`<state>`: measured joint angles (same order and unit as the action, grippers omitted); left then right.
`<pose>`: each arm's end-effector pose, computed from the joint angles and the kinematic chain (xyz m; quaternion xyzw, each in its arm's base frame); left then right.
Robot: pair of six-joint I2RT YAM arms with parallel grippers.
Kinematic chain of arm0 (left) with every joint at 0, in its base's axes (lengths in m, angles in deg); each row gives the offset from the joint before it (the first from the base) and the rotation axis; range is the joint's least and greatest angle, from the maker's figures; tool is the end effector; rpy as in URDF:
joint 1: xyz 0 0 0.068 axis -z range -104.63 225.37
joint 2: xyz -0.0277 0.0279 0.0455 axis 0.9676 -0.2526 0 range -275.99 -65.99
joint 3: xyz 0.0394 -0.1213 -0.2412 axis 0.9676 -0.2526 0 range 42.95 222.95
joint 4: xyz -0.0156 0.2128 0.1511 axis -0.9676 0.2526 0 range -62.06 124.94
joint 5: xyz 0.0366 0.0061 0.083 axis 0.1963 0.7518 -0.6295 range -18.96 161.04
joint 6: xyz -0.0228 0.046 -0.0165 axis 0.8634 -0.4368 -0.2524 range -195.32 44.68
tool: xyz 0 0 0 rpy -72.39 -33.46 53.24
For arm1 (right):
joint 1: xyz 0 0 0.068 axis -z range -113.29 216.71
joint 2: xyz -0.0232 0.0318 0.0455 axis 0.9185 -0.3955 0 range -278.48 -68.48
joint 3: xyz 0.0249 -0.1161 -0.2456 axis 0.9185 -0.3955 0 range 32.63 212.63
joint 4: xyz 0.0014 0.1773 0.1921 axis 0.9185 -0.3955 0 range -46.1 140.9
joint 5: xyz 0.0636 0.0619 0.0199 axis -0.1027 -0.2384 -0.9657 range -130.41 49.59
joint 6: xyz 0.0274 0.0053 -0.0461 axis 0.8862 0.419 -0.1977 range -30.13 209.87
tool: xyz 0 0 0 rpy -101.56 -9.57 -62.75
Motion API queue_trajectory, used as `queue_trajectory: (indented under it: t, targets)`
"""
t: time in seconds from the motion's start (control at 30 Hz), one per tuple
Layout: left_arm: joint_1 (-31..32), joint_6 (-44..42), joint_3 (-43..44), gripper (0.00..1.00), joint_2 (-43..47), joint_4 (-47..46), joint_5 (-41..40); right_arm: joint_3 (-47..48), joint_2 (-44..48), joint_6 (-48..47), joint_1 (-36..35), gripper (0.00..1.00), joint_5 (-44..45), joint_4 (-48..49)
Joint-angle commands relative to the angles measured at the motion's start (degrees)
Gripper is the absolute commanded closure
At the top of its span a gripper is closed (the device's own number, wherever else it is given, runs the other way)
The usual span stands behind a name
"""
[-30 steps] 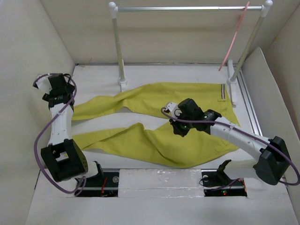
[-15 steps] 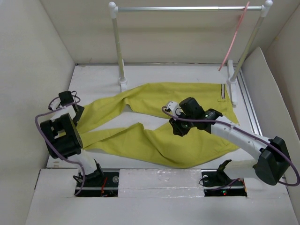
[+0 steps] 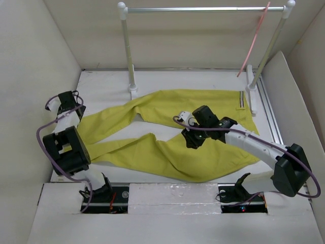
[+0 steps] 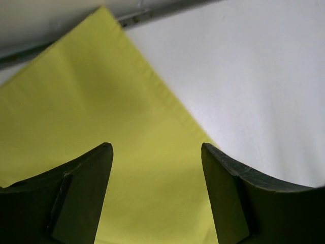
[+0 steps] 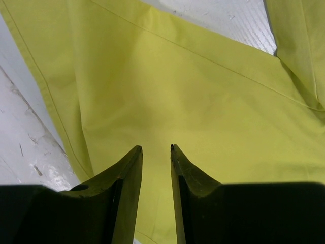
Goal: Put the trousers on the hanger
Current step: Flatten out the trousers at the center of the board.
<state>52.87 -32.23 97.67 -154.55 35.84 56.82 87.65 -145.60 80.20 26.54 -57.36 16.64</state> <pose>0.3027 0.1349 0.2186 -0.5330 0.7338 0.0386 0.4194 0.2001 0.1825 0.2443 -0.4376 0.8406 0.2113 0.2391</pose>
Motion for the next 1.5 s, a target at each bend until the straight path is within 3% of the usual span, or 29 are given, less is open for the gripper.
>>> queue_trajectory:
  t: [0.0, 0.17, 0.3, 0.37, 0.43, 0.57, 0.6, 0.67, 0.7, 0.8, 0.87, 0.9, 0.93, 0.97, 1.0, 1.03, 1.07, 1.1, 1.13, 1.2, 1.33, 1.47]
  targets:
    - [0.61, -1.17, 8.36, 0.34, -6.96, 2.71, -1.96, 0.7, 0.04, -0.79, 0.17, 0.64, -1.16, 2.88]
    - [2.9, -2.31, 11.64, 0.34, -14.79, 4.49, -3.71, 0.61, -0.22, -0.7, 0.17, 0.52, -1.51, 3.23]
    - [2.9, -3.45, 13.83, 0.39, -18.58, 3.26, -0.47, 0.09, 0.22, 0.53, 0.69, 0.43, 0.32, 3.76]
    - [3.43, -4.15, 14.97, 0.64, -21.03, 3.26, 0.24, -0.53, 1.27, 1.4, 2.45, 0.39, 1.3, 4.46]
    - [4.13, -5.2, 17.51, 1.0, -22.79, 2.73, 0.33, -0.88, 1.97, 1.93, 6.48, 0.39, 1.31, 4.9]
    - [4.66, -5.38, 28.49, 1.0, -31.31, 5.28, -0.11, -0.53, 3.9, 5.69, 15.18, 0.42, 3.31, 7.0]
    - [5.97, -5.56, 34.78, 1.0, -32.81, 6.67, -0.8, -0.71, 4.52, 6.76, 17.29, 0.43, 4.11, 7.71]
    - [7.11, -6.7, 42.54, 1.0, -38.67, 9.22, -3.0, -1.93, 6.01, 9.48, 24.93, 0.5, 4.3, 11.03]
    - [8.34, -7.23, 50.58, 1.0, -40.37, 12.2, -4.75, -2.37, 6.28, 11.76, 27.65, 0.53, 3.86, 12.28]
    - [9.49, -8.9, 62.82, 1.0, -46.61, 15.37, -5.47, -3.69, 5.76, 15.29, 38.38, 0.71, 3.32, 16.06]
    - [11.07, -8.29, 65.33, 1.0, -48.12, 15.74, -4.51, -4.22, 4.79, 17.48, 45.04, 0.74, 5.77, 19.12]
    - [11.08, -7.24, 64.56, 1.0, -47.77, 14.87, -3.55, -4.22, 3.22, 17.84, 47.26, 0.69, 6.14, 19.84]
    - [12.64, -7.14, 63.07, 1.0, -45.85, 13.82, -2.93, -4.05, 2.25, 18.11, 49.02, 0.51, 6.57, 20.63]
    - [13.35, -7.32, 61.31, 1.0, -44.53, 12.68, -2.66, -3.79, 1.02, 18.11, 50.61, 0.43, 7.97, 22.38]
    - [14.14, -7.75, 56.95, 0.94, -42.86, 10.32, -3.53, -2.13, -2.12, 17.85, 53.67, 0.36, 8.25, 22.57]
    - [15.89, -8.11, 52.03, 0.8, -36.58, 8.03, -3.36, 0.5, -5.98, 15.41, 56.66, 0.27, 8.94, 22.14]
    - [15.91, -8.11, 51.98, 0.8, -36.52, 6.53, -2.93, 0.52, -6.02, 15.38, 56.69, 0.27, 8.95, 22.13]
    - [16.43, -7.68, 46.32, 0.75, -34.25, 4.95, -2.14, 3.83, -10.55, 14.86, 58.69, 0.26, 9.56, 21.35]
    - [17.74, -7.41, 43.14, 0.63, -28.92, 3.28, -1.26, 5.43, -12.85, 14.07, 59.49, 0.22, 9.83, 20.12]
    - [19.07, -7.06, 33.91, 0.55, -23.36, -2.35, 2.43, 8.68, -17.34, 12.4, 61.59, 0.21, 6.5, 19.41]
    - [23.28, -3.98, 21.15, 0.55, -10.54, -9.11, 6.57, 7.74, -21.75, 11.52, 63.27, 0.18, 2.8, 20.63]
    - [26.19, -3.8, 14.12, 0.55, -6.64, -9.57, 8.58, 7.37, -25.17, 10.38, 65.21, 0.15, -5.54, 22.66]
